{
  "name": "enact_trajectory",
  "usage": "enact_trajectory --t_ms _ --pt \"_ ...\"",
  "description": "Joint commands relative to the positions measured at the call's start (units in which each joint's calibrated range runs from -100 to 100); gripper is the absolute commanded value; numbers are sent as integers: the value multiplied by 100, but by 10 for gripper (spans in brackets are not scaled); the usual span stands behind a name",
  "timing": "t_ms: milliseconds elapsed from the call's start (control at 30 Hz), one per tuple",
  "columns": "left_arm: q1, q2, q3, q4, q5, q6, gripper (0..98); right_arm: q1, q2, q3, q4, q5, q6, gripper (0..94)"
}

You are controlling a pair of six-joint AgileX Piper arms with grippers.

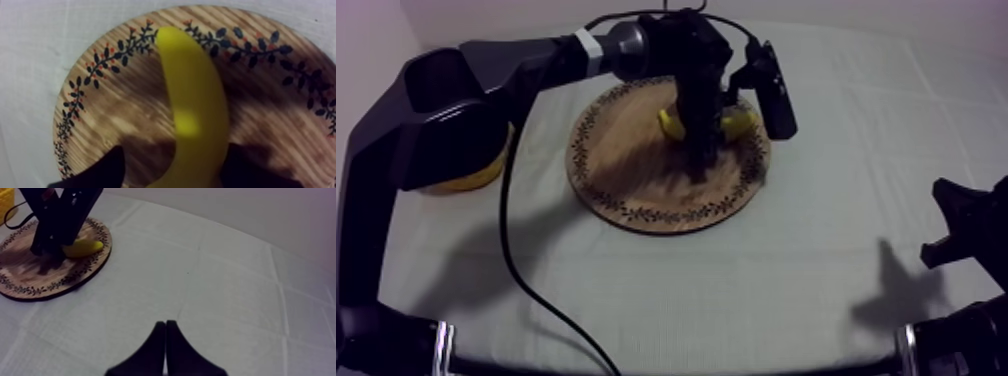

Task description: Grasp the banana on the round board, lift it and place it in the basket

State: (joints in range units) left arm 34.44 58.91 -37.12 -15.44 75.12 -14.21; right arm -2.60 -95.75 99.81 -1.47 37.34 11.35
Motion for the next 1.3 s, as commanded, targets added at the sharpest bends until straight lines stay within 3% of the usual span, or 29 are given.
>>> enact_trajectory --t_ms 0,100,267,500,800,1067,1267 --pt "-6 14 -39 11 -20 -45 466 0 0 -3 -2 0 1 3" --pt "-19 40 -88 17 -43 -108 302 0 0 -3 -2 0 1 3" --pt "-57 53 -115 31 -68 -150 214 0 0 -3 -2 0 1 3" --pt "-144 -145 -57 87 -49 -125 196 0 0 -3 -2 0 1 3" --pt "-377 -1427 445 482 433 -329 197 0 0 -3 -2 0 1 3" --pt "-551 -3193 1829 658 598 -331 199 0 0 -3 -2 0 -1 3" --pt "-675 -4599 3189 670 630 -164 199 0 0 -3 -2 0 -3 3"
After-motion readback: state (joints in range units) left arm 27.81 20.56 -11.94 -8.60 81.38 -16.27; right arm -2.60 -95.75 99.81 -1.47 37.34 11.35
